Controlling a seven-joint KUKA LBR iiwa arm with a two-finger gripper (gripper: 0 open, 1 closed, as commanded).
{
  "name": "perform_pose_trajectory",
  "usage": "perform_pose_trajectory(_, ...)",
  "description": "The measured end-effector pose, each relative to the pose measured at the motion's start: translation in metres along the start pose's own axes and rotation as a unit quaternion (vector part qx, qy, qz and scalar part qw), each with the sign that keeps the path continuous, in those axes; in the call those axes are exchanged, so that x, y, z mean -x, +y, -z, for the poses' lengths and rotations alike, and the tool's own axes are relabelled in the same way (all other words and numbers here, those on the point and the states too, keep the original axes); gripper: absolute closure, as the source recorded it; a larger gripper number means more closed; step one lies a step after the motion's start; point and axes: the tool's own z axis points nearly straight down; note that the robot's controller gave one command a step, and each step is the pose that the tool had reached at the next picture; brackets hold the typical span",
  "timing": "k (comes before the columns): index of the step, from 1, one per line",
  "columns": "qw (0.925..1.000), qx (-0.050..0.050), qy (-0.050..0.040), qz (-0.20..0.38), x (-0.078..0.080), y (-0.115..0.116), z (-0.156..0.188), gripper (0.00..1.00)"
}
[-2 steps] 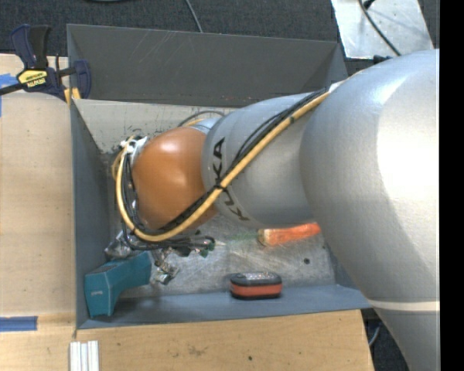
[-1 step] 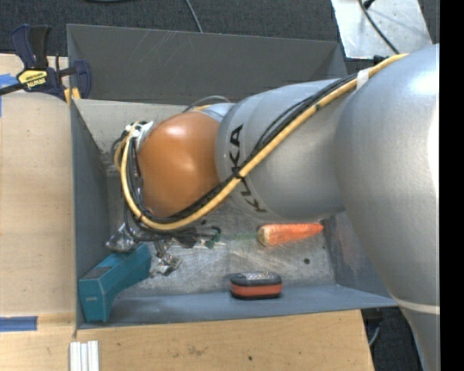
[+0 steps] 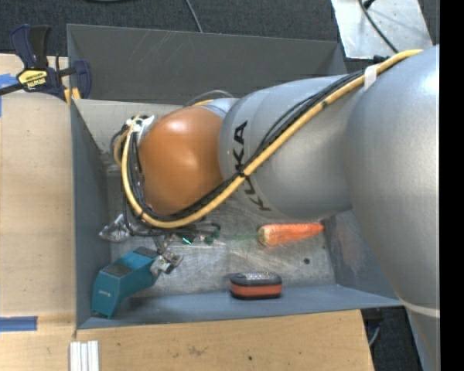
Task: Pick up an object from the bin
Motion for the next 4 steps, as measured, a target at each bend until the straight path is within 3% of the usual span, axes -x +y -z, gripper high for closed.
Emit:
perform_pose_trajectory(1, 0.9999, 0.000, 0.0072, -0.015, -0.008, 0.002, -0.056, 1.00)
perform_pose_trajectory(2, 0.9999, 0.000, 0.0072, -0.016, -0.008, 0.002, -0.056, 1.00)
perform_pose_trajectory(4, 0.9999, 0.003, 0.0069, -0.007, -0.013, -0.001, 0.046, 1.00)
